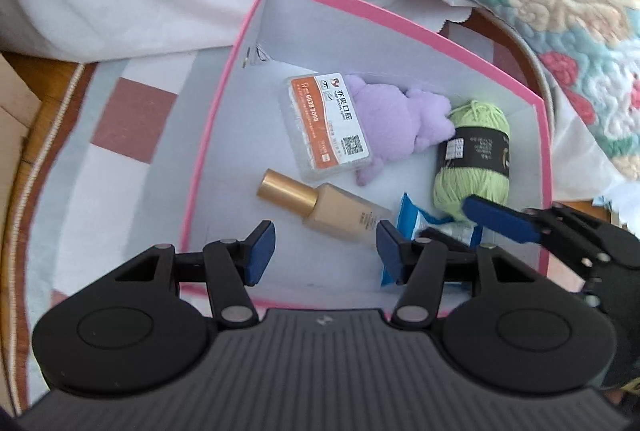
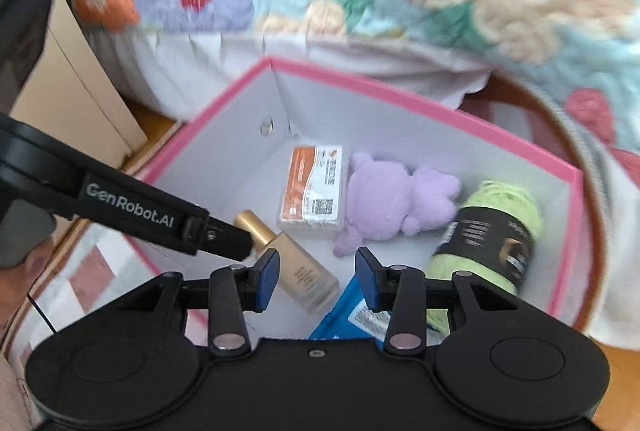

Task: Organize objects
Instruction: 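Withdraw the left gripper and move it to the orange sponge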

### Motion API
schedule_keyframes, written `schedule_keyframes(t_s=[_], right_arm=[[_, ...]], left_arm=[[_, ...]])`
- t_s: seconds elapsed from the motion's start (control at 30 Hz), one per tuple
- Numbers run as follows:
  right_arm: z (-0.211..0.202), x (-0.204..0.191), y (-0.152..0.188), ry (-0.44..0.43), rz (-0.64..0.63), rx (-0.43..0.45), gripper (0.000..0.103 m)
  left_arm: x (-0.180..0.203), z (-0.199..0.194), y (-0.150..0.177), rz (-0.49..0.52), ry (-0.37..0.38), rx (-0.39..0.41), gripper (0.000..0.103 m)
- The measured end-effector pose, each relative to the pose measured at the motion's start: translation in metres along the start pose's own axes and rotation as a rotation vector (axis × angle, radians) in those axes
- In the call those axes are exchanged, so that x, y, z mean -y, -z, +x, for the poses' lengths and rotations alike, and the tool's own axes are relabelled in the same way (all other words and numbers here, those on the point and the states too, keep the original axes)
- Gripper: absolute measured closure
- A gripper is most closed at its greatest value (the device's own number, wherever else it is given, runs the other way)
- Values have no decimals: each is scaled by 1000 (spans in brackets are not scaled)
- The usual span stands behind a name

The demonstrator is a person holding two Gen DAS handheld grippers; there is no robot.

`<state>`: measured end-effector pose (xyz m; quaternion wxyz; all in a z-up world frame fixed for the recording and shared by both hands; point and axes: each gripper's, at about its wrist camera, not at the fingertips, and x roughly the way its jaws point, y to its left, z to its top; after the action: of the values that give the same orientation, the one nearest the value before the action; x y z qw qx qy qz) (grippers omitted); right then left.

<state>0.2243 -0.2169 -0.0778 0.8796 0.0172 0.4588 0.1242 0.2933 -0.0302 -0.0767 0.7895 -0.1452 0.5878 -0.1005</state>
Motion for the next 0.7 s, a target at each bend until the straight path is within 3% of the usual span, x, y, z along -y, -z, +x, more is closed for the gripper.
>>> schedule_keyframes(t_s=[0.27,0.47,0.7], right_arm=[[-69,-21,8,23,-4,110,52],[-114,-56,18,62,-54,147,46],[-157,-83,35,47,-44,149,36]], left_arm=[[0,-60,23,42,22,29,46],[5,-111,47,105,23,67,42],[14,-161,76,163,22,101,36]])
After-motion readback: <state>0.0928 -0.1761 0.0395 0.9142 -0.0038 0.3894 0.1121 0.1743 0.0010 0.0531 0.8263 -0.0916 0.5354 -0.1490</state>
